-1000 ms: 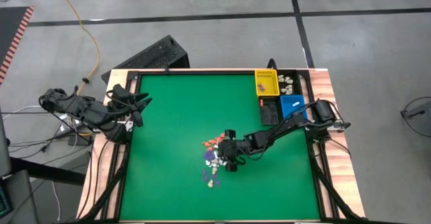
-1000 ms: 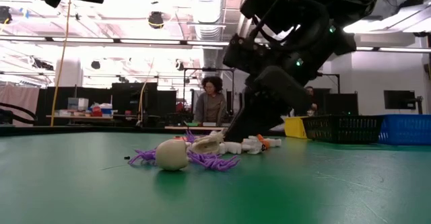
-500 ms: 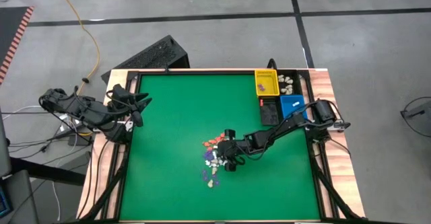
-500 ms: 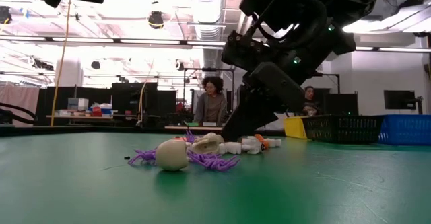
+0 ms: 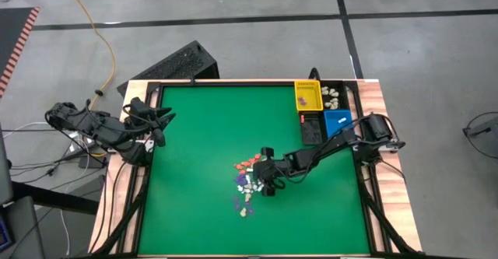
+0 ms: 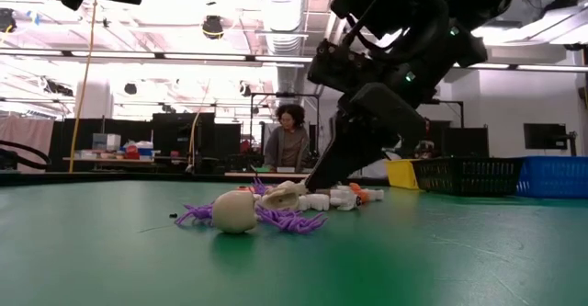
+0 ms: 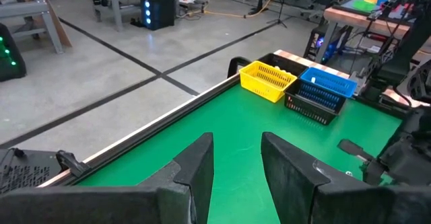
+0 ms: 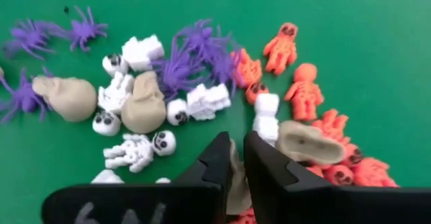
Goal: Sort Halloween decoration
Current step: Put the gray skull toy into the top black basket
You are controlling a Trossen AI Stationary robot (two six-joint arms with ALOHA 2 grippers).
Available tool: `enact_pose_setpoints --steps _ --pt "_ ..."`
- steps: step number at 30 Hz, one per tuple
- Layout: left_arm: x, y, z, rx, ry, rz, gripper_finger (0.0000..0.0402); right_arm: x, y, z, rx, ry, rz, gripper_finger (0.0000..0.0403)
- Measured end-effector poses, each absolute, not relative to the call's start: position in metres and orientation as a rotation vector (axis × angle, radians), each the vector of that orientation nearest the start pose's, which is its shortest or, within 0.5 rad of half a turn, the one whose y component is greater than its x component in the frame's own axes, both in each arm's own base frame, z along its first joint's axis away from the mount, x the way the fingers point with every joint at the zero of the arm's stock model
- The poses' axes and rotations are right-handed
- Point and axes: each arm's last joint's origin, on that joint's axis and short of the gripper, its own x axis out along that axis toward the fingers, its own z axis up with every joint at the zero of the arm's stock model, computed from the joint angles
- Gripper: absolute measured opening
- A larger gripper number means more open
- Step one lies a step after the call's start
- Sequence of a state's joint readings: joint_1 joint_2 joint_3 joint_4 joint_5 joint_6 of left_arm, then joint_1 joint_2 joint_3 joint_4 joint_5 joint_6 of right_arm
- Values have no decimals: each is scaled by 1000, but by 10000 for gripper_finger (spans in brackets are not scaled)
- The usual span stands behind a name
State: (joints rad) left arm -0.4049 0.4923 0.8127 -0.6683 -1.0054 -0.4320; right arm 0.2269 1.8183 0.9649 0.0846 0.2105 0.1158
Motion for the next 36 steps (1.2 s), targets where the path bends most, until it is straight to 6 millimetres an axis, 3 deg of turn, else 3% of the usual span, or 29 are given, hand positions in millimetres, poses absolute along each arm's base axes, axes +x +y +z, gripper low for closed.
enact_pose_setpoints --steps 8,19,28,36 --pt "82 -9 334 -187 136 638 114 349 70 169 -91 693 -23 9" --pt "82 -9 334 -186 136 638 114 345 40 186 -129 703 -99 9" --pt "82 -9 333 -175 150 639 114 334 -7 193 -169 804 -194 9" --pt "82 -9 332 -174 155 634 114 310 -68 211 -125 816 -367 9"
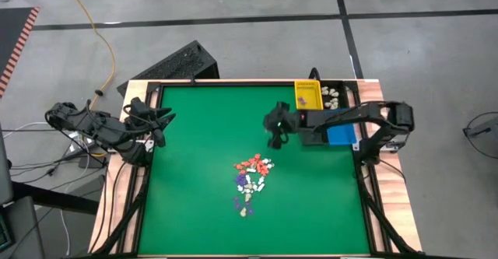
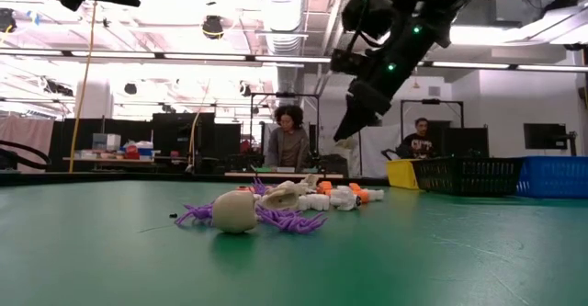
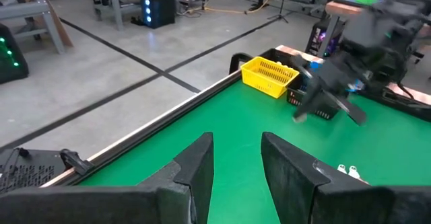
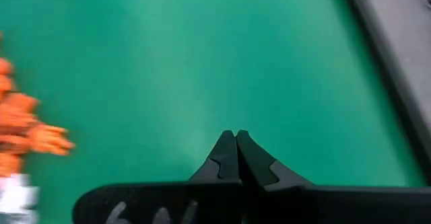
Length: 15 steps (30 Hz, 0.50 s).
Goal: Sort Halloween decoration
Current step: Put the gray skull toy into the top black basket
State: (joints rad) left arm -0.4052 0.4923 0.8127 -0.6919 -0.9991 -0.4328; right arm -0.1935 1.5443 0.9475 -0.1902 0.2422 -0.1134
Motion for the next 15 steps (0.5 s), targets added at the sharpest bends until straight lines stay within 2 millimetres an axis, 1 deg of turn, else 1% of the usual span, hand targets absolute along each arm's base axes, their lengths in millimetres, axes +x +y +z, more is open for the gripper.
enact_pose_setpoints --steps 4,7,12,15 --pt "82 -9 331 -178 162 628 114 281 -98 219 -81 798 -486 9" --pt "81 -9 329 -184 179 625 114 252 -118 223 -57 788 -635 9" --pt "80 -8 327 -194 188 634 114 207 -143 228 -13 767 -887 8" --pt "80 -8 327 -192 182 647 114 183 -157 231 42 754 -1085 8"
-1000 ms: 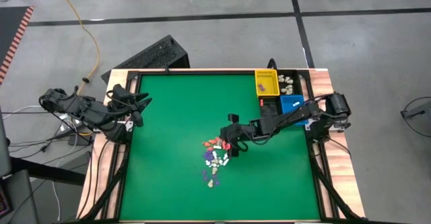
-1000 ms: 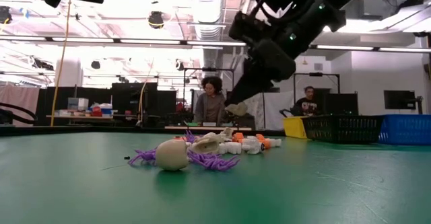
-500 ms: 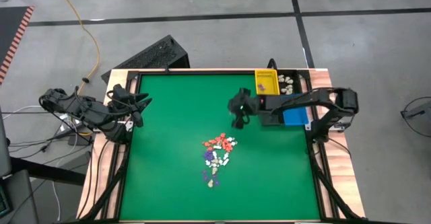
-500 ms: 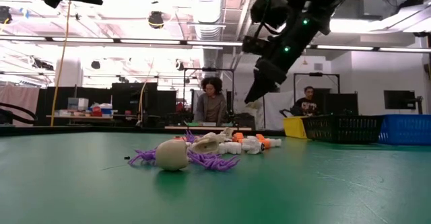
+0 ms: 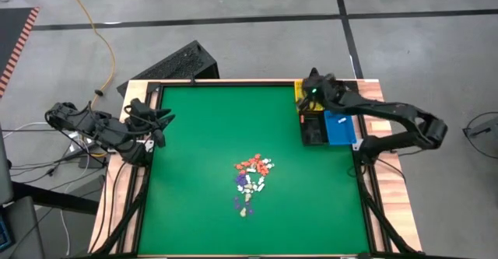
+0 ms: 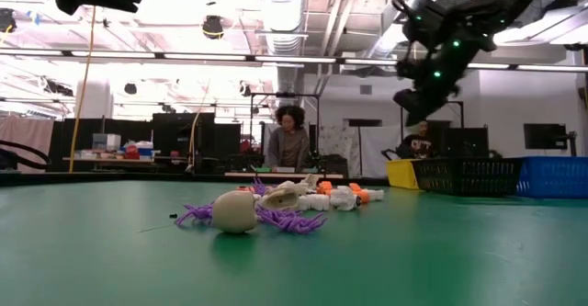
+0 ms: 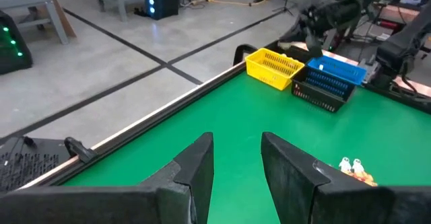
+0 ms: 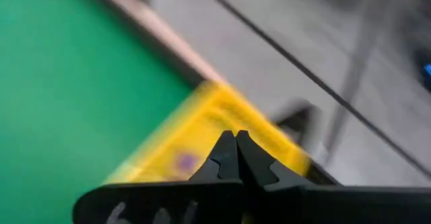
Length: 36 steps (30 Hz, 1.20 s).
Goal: Sort Halloween decoration
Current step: Put the gray skull toy into the top black basket
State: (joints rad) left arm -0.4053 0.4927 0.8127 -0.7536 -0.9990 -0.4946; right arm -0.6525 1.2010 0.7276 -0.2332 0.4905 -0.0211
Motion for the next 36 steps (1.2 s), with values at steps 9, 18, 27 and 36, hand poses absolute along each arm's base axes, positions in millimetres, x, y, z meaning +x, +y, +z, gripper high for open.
enact_pose_setpoints --steps 9,18,27,36 --pt "80 -8 328 -190 177 659 114 138 -189 213 377 704 -1528 8" --pt "80 -8 328 -189 177 658 114 144 -198 199 445 675 -1588 44" --pt "80 -8 327 -185 182 659 114 144 -202 192 452 712 -1595 114" --pt "80 -8 327 -185 182 659 114 179 -179 219 265 627 -1139 150"
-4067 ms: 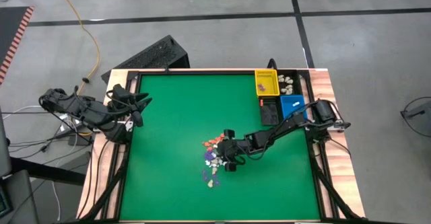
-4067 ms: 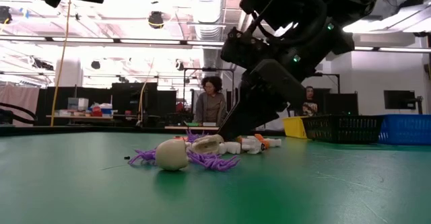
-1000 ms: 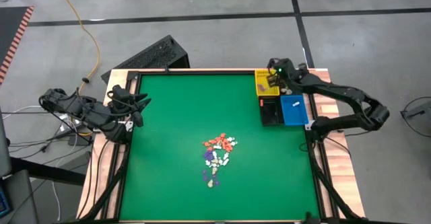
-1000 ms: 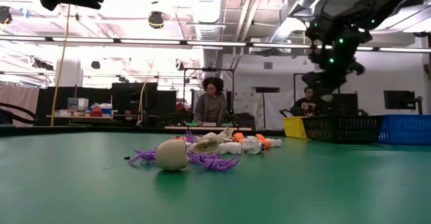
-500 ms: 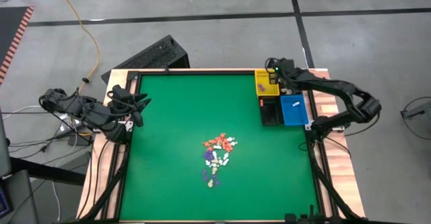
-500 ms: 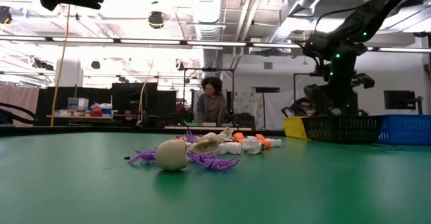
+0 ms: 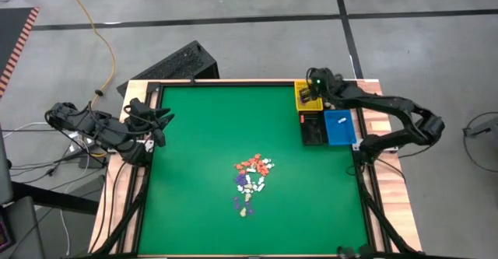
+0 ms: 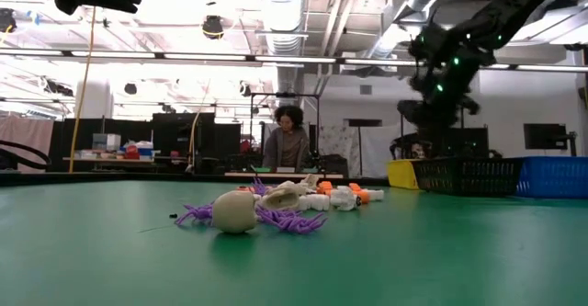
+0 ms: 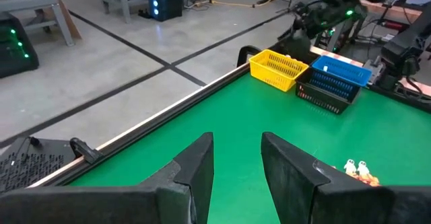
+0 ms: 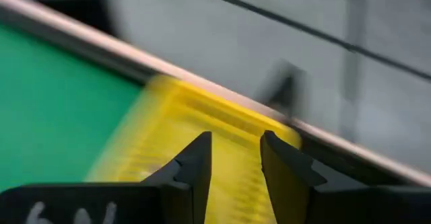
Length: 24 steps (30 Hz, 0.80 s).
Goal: Sort Halloween decoration
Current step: Put the gray skull toy into the top black basket
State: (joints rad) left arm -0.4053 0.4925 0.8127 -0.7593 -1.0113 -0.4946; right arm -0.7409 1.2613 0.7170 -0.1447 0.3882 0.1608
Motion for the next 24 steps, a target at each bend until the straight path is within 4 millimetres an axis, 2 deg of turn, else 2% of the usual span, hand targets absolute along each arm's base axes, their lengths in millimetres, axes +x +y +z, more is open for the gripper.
enact_pose_setpoints --steps 6,11,17,24 --pt "79 -7 327 -179 173 682 114 224 -132 236 160 497 -562 146" --pt "79 -7 327 -178 173 684 114 258 -80 229 29 495 -250 143" --pt "79 -7 327 -177 174 685 114 290 -24 208 -82 490 -43 142" --pt "79 -7 327 -172 176 690 114 314 13 175 -77 472 57 139"
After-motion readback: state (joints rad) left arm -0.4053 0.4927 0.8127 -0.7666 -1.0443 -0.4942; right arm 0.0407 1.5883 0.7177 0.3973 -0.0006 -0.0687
